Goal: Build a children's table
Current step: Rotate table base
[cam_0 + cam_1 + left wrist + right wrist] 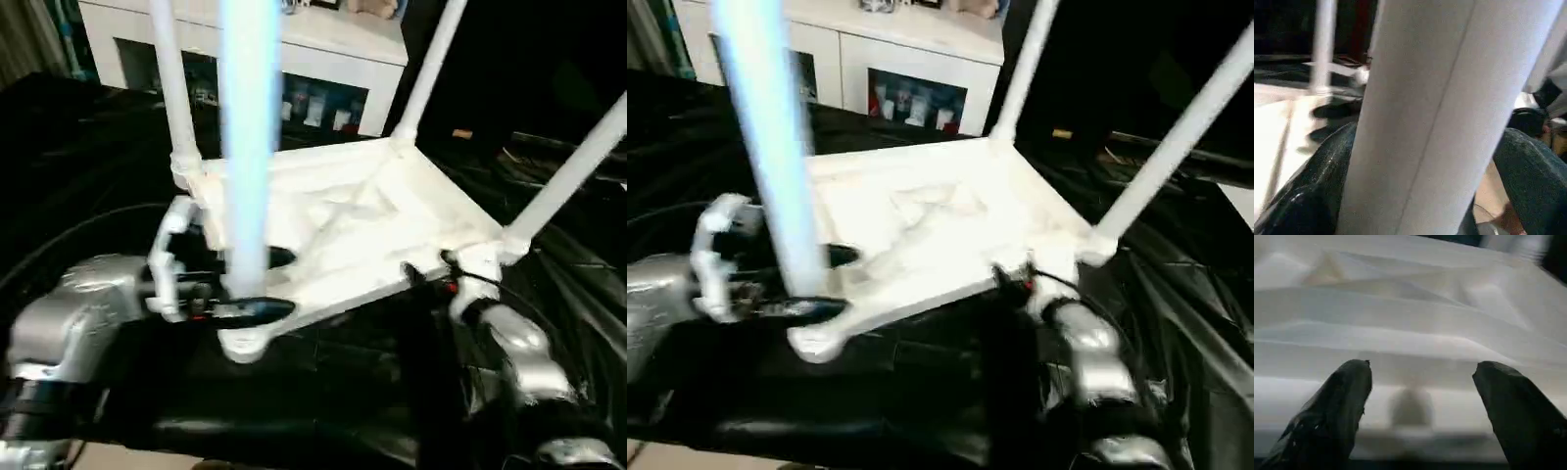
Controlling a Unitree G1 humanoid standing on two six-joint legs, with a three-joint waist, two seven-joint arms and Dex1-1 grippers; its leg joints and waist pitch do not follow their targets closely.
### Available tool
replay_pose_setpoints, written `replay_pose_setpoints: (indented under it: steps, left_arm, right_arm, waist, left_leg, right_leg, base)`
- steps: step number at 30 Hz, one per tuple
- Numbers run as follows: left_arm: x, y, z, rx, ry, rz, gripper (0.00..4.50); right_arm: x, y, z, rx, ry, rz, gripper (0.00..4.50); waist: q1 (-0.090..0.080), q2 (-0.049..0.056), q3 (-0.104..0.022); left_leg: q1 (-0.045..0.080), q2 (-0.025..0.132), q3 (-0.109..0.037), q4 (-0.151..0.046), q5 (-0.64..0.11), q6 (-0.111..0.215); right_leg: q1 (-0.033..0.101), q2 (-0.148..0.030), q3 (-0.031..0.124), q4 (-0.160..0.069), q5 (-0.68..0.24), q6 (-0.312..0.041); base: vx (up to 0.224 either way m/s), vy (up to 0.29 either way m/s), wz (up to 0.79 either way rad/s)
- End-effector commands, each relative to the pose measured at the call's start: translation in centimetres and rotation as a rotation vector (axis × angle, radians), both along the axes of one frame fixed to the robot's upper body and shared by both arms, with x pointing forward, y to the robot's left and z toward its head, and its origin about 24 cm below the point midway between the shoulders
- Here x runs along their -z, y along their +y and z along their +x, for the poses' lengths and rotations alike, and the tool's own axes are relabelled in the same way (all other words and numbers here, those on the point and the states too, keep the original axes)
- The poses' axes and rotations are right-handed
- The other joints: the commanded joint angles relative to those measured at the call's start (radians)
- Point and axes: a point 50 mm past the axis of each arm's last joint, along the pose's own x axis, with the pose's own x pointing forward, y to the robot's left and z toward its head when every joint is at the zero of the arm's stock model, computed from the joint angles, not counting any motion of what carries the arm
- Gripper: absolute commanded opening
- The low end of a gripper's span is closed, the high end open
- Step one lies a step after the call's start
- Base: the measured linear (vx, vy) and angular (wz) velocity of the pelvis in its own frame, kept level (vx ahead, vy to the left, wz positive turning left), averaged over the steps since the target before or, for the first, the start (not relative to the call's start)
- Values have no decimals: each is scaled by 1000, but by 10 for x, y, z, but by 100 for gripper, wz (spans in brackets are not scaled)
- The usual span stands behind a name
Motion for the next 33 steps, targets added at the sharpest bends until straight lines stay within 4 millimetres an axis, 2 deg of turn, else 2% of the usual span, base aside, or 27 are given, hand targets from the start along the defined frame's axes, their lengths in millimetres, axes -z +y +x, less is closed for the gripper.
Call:
replay_pose_setpoints:
  steps: [1, 2, 6, 8, 9, 11, 12, 13, 17, 18, 19, 20, 22, 23, 24, 28, 32, 33]
  left_arm:
    - [-8, -21, 0, 72, -28, -20, 447]
    - [-8, -24, 0, 83, -28, -25, 447]
    - [-8, -43, 0, 139, -25, -52, 447]
    - [-8, -51, 0, 158, -25, -59, 447]
    - [-8, -51, 0, 158, -25, -60, 447]
    - [-7, -56, 1, 167, -26, -63, 447]
    - [-7, -57, 1, 168, -27, -60, 447]
    - [-6, -57, 1, 167, -29, -55, 447]
    - [-4, -53, 5, 129, -43, -32, 447]
    - [-4, -53, 5, 129, -43, -32, 447]
    - [-3, -52, 6, 122, -44, -26, 447]
    - [-3, -51, 7, 118, -46, -23, 447]
    - [-4, -50, 8, 117, -49, -23, 447]
    - [-4, -50, 8, 117, -49, -23, 447]
    - [-5, -50, 8, 120, -53, -23, 447]
    - [-6, -49, 9, 125, -60, -20, 447]
    - [-7, -50, 9, 131, -65, -19, 447]
    - [-8, -52, 8, 136, -70, -24, 447]
  right_arm:
    - [8, 11, -2, -70, 37, -24, 372]
    - [8, 14, -2, -82, 36, -22, 372]
    - [8, 30, -1, -144, 30, -8, 372]
    - [8, 36, -1, -168, 26, -1, 372]
    - [8, 36, -1, -169, 26, 0, 372]
    - [6, 39, 0, -176, 10, 1, 372]
    - [2, 38, 1, -168, -8, 14, 372]
    - [-2, 36, 2, -157, -28, 29, 372]
    - [-22, 12, 8, -55, -120, 85, 372]
    - [-22, 12, 8, -55, -120, 85, 372]
    - [-25, -15, 13, 68, -125, 33, 372]
    - [-26, -26, 15, 123, -120, 3, 372]
    - [-23, -55, 16, 267, -78, -76, 372]
    - [-23, -55, 16, 267, -78, -76, 372]
    - [-21, -72, 17, 354, -44, -123, 372]
    - [-17, -85, 17, 417, 17, -176, 372]
    - [-10, -81, 17, 395, 66, -209, 372]
    - [-5, -72, 19, 363, 84, -198, 372]
  waist:
    - [-2, 30, -56]
    - [-1, 31, -57]
    - [-2, 29, -61]
    - [-4, 32, -59]
    - [-4, 30, -60]
    - [-9, 29, -59]
    - [-11, 31, -58]
    - [-12, 30, -56]
    - [-16, 29, -54]
    - [-16, 29, -54]
    - [-15, 30, -55]
    - [-13, 33, -53]
    - [-4, 35, -53]
    - [-4, 35, -53]
    - [-2, 33, -54]
    - [-6, 28, -57]
    - [-11, 26, -58]
    - [-12, 28, -59]
  left_leg:
    - [17, 43, -22, -80, -292, -64]
    - [19, 43, -21, -78, -279, -63]
    - [12, 41, -20, -77, -226, -56]
    - [11, 40, -20, -79, -231, -55]
    - [12, 41, -20, -78, -237, -56]
    - [7, 41, -23, -80, -245, -58]
    - [12, 42, -22, -80, -257, -58]
    - [11, 41, -22, -80, -261, -56]
    - [12, 42, -21, -78, -254, -40]
    - [11, 41, -20, -78, -248, -36]
    - [10, 42, -21, -78, -238, -35]
    - [17, 41, -17, -76, -218, -39]
    - [16, 35, -12, -72, -194, -39]
    - [16, 35, -12, -72, -194, -39]
    - [11, 33, -12, -71, -174, -36]
    - [4, 30, -12, -67, -146, -22]
    - [0, 31, -11, -63, -127, -2]
    - [0, 31, -11, -62, -129, -1]
  right_leg:
    - [21, -77, 46, -76, -267, -179]
    - [20, -76, 47, -74, -240, -184]
    - [30, -73, 46, -64, -153, -193]
    - [31, -72, 45, -64, -148, -195]
    - [30, -73, 45, -65, -155, -195]
    - [35, -75, 45, -66, -177, -190]
    - [30, -74, 45, -70, -187, -188]
    - [30, -74, 46, -70, -191, -188]
    - [30, -74, 47, -73, -201, -184]
    - [30, -74, 48, -72, -197, -185]
    - [31, -74, 47, -70, -191, -185]
    - [27, -69, 46, -69, -165, -190]
    - [29, -66, 47, -66, -141, -192]
    - [29, -66, 47, -66, -141, -192]
    - [33, -65, 47, -63, -114, -191]
    - [39, -65, 45, -59, -77, -195]
    - [39, -65, 46, -57, -60, -200]
    - [38, -66, 46, -56, -61, -204]
  base:
    - [0, 0, 0]
    - [0, 0, 0]
    - [0, 0, 0]
    - [0, 0, 0]
    - [0, 0, 0]
    - [0, 0, 0]
    - [0, 0, 0]
    - [0, 0, 0]
    - [0, 0, 0]
    - [0, 0, 0]
    - [0, 0, 0]
    - [0, 0, 0]
    - [0, 0, 0]
    - [0, 0, 0]
    - [0, 0, 0]
    - [0, 0, 0]
    - [0, 0, 0]
    - [0, 0, 0]
